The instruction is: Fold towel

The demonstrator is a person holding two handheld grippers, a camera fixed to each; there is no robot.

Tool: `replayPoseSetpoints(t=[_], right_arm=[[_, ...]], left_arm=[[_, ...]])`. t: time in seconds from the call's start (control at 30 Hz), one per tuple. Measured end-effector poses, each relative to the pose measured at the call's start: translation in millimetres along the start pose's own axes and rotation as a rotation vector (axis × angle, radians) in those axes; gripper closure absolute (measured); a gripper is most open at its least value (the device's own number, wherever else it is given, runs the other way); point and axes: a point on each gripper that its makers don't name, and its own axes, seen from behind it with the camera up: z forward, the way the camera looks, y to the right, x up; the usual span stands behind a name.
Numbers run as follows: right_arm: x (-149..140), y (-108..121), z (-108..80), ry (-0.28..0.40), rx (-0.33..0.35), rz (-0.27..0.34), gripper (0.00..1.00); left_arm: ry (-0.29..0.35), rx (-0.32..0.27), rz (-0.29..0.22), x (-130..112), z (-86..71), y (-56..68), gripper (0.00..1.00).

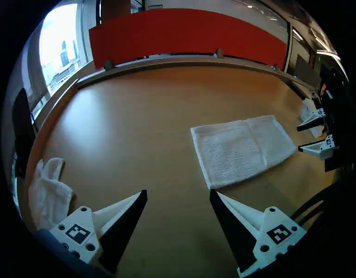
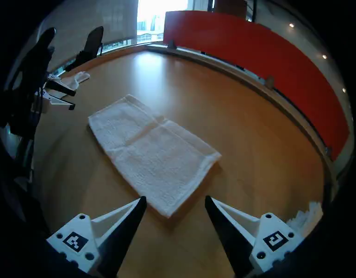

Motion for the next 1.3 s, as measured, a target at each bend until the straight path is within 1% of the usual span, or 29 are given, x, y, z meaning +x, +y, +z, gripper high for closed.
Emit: replayPoseSetpoints(t=[0.17, 0.33, 0.5, 0.6, 0.67, 0.87, 0.93, 1.07, 1.1, 1.13, 1.3], right_arm=[[-6.0, 0.3, 1.4, -0.022, 0.012, -0.009, 0.08], [-11.7, -2.4, 2.5, -0.046, 0.029, -0.023, 0.18], [-20.7, -6.6, 4.9, -0.084, 0.052, -0.019, 0.4], [-24.2, -8.8, 6.5, -0.094, 0.065, -0.012, 0.52], [-26.2, -8.7, 7.3, -0.099, 0.066, -0.01, 0.54], [-32.9, -8.9, 8.2, -0.117, 0.073, -0.018, 0.54], [-33.9, -9.0, 8.9, -0.121, 0.076, -0.021, 0.59], [-34.2, -9.8, 10.3, -0.124, 0.082, -0.024, 0.72], [-34.1, -10.0, 10.4, -0.124, 0.083, -0.024, 0.73], [-33.9, -10.2, 10.4, -0.124, 0.083, -0.024, 0.74], [-33.3, -10.9, 9.9, -0.123, 0.088, -0.026, 0.74]], left_arm=[[0.006, 0.008, -0.017, -5.5, -4.8, -3.7, 0.0], [0.006, 0.015, -0.03, -12.0, -9.2, -7.8, 0.0], [0.008, 0.021, -0.04, -17.9, -14.0, -11.0, 0.0], [0.013, 0.023, -0.049, -19.8, -16.6, -12.7, 0.0], [0.016, 0.026, -0.054, -20.7, -18.2, -14.8, 0.0], [0.019, 0.037, -0.061, -24.1, -21.7, -20.0, 0.0], [0.02, 0.038, -0.063, -25.0, -22.7, -21.2, 0.0], [0.022, 0.04, -0.066, -26.5, -24.2, -22.2, 0.0], [0.023, 0.04, -0.067, -26.7, -24.5, -22.4, 0.0], [0.024, 0.041, -0.068, -26.8, -24.7, -22.7, 0.0], [0.028, 0.044, -0.074, -26.8, -25.3, -23.6, 0.0]])
